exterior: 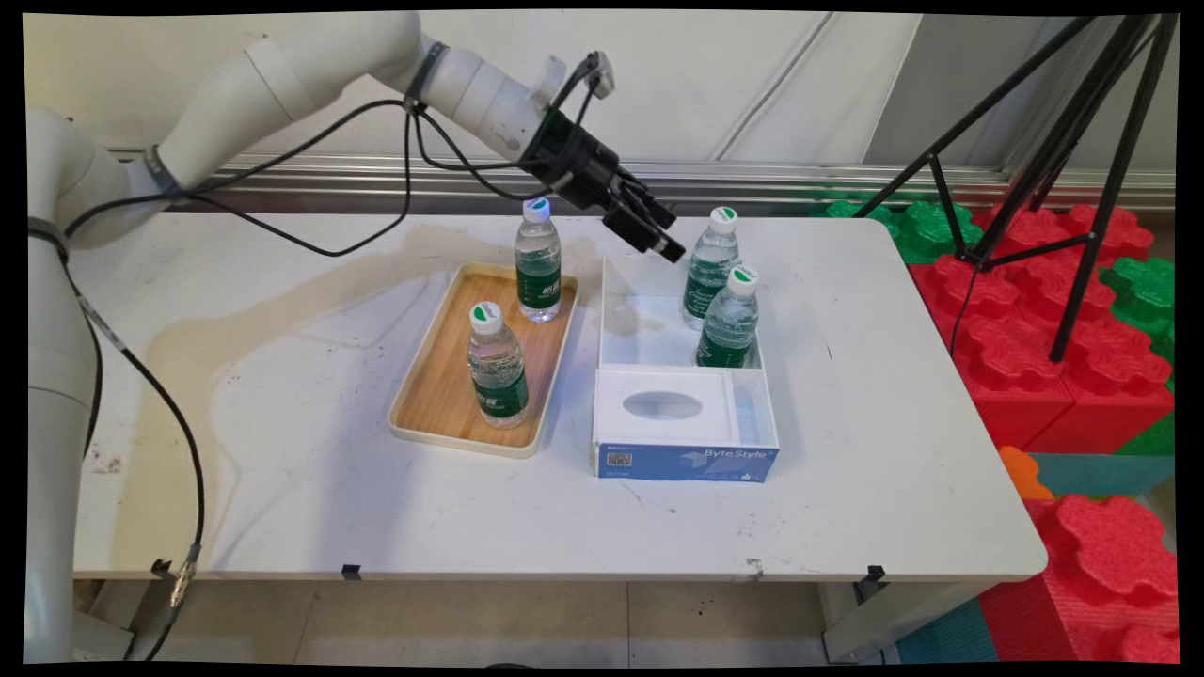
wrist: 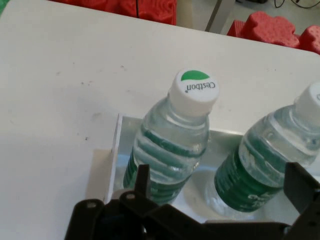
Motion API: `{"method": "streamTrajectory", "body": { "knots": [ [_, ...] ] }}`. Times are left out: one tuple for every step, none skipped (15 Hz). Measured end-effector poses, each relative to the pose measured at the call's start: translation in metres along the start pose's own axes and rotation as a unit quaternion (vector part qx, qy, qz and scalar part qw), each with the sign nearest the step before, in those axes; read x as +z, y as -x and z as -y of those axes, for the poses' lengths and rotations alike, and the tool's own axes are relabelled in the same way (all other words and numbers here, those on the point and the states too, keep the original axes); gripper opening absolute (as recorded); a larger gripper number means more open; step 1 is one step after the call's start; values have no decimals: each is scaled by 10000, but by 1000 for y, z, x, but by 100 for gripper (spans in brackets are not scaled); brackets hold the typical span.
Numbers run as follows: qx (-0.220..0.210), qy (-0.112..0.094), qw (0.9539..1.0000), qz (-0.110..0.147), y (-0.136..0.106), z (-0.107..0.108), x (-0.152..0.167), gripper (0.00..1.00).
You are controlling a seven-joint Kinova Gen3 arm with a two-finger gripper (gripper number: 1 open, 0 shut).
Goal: Pick up the green bottle from the white box
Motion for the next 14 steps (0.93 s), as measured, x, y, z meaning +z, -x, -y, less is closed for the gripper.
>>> {"method": "streamTrajectory", "body": {
  "knots": [
    [-13,5,10000,2,0,1,5,100],
    [-22,8,10000,-1,0,2,10,100],
    [-33,12,10000,-4,0,3,15,100],
    [-43,14,10000,-7,0,4,19,100],
    [-51,15,10000,-7,0,5,24,100],
    [-58,15,10000,-6,0,5,27,100],
    [-67,14,10000,-4,0,6,31,100],
    [-72,14,10000,-1,1,7,35,100],
    [-75,12,10000,0,1,8,37,100],
    [-78,10,10000,1,2,9,40,100],
    [-80,8,10000,1,2,9,42,100],
    [-82,6,10000,0,2,10,45,100],
    [-80,2,10000,-1,3,11,49,100],
    [-77,-2,10000,-4,3,12,52,100]
  ]
}}
